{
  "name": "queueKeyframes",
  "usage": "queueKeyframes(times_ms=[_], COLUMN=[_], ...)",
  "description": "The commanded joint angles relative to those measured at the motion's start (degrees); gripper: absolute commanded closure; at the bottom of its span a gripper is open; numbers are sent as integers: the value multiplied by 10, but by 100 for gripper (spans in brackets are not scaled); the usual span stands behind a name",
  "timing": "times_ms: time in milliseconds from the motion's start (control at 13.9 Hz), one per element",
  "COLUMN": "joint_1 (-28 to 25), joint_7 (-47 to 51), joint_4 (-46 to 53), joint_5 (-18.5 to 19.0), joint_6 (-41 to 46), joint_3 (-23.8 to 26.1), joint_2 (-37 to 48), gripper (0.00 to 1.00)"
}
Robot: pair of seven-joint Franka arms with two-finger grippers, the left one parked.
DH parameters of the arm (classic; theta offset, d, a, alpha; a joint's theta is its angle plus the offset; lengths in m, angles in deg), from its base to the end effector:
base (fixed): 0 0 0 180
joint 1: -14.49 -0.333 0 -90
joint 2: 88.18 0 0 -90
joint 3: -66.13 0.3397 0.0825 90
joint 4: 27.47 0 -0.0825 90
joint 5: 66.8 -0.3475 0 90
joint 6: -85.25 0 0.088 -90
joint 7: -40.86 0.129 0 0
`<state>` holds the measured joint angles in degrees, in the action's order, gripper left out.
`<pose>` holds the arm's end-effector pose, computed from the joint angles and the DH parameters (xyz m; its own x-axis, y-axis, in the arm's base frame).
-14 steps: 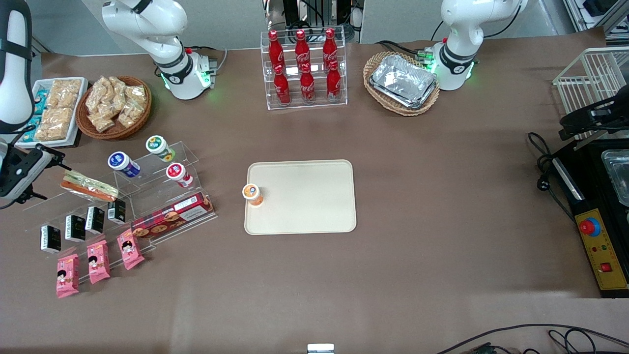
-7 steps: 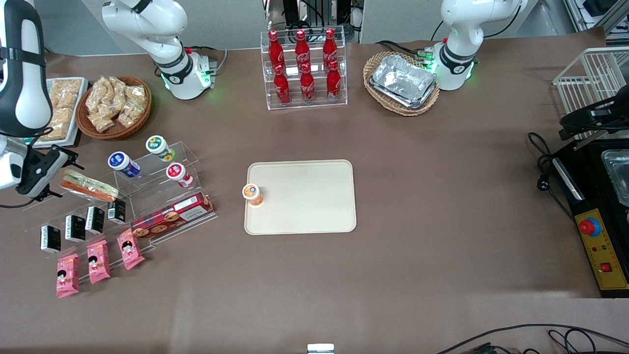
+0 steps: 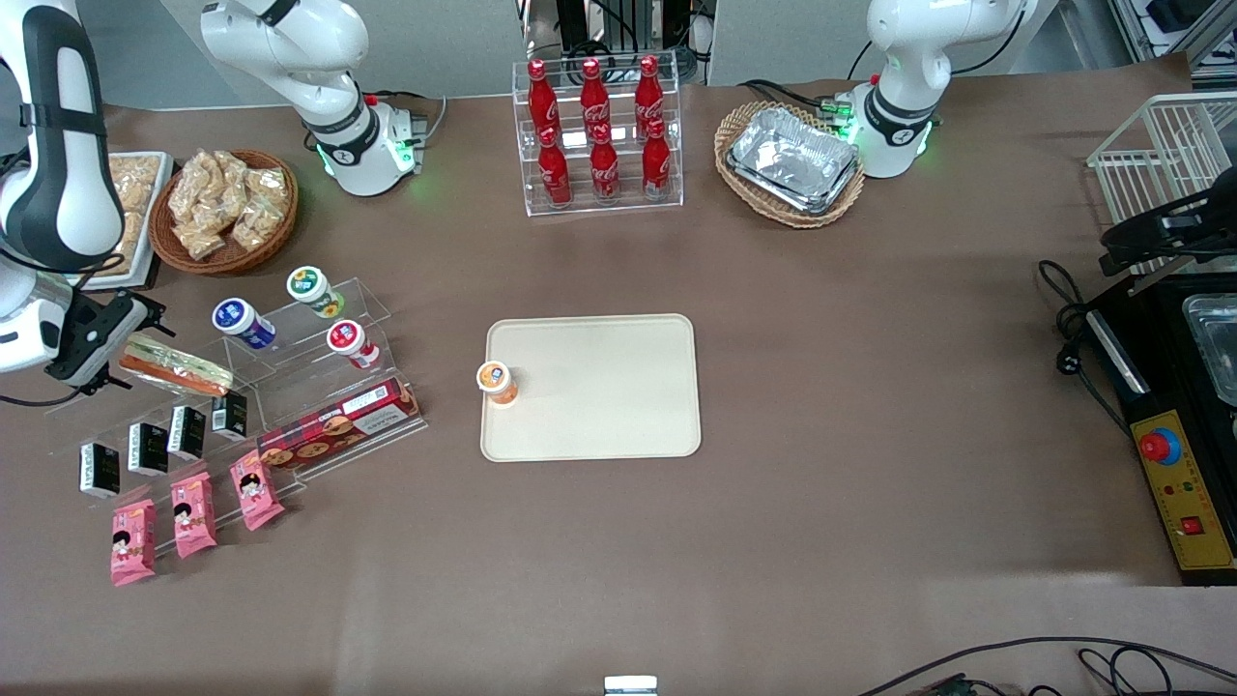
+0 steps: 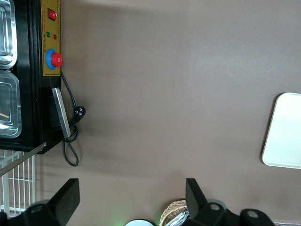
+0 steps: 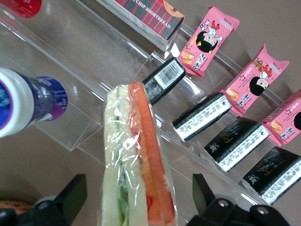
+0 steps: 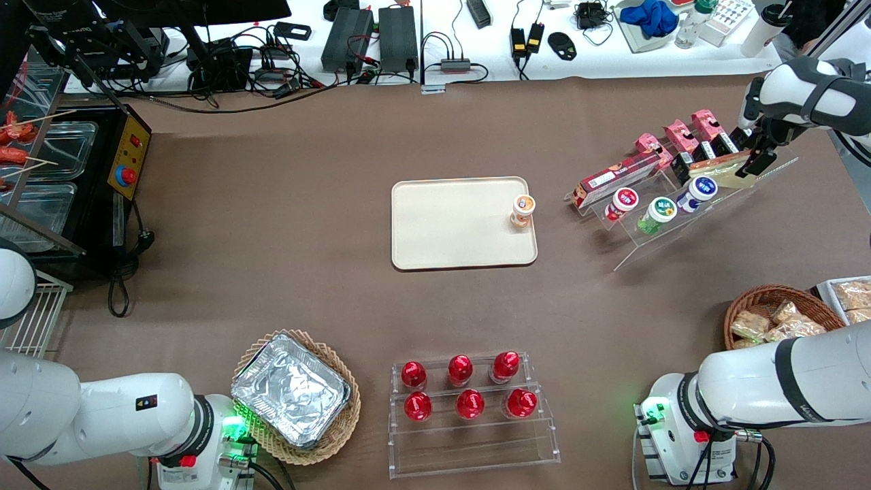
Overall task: Place sandwich on tray
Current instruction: 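Lower the open right gripper over the wrapped sandwich, then close the right gripper on the wrapped sandwich and lift it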
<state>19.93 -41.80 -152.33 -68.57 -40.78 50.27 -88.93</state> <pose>0.4725 -0.1822 0.4082 0.4949 0.8687 0.0223 0.8688 -0.4951 0.0048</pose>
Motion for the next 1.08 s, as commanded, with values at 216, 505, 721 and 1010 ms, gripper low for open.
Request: queueKeyframes(times_ms=[216,505,721,1010], joint_1=[3,3,3,0], joint_7=[-9,-8,-10,-13], joint_4=[-42,-42,-42,-30], joint_5=[3,-5,-5,-8], joint_6=[-56,-58,-55,-51], joint_3=[-4,-7,-14,-14], joint_2=[11,5,1,5], gripper=[0,52,100,100])
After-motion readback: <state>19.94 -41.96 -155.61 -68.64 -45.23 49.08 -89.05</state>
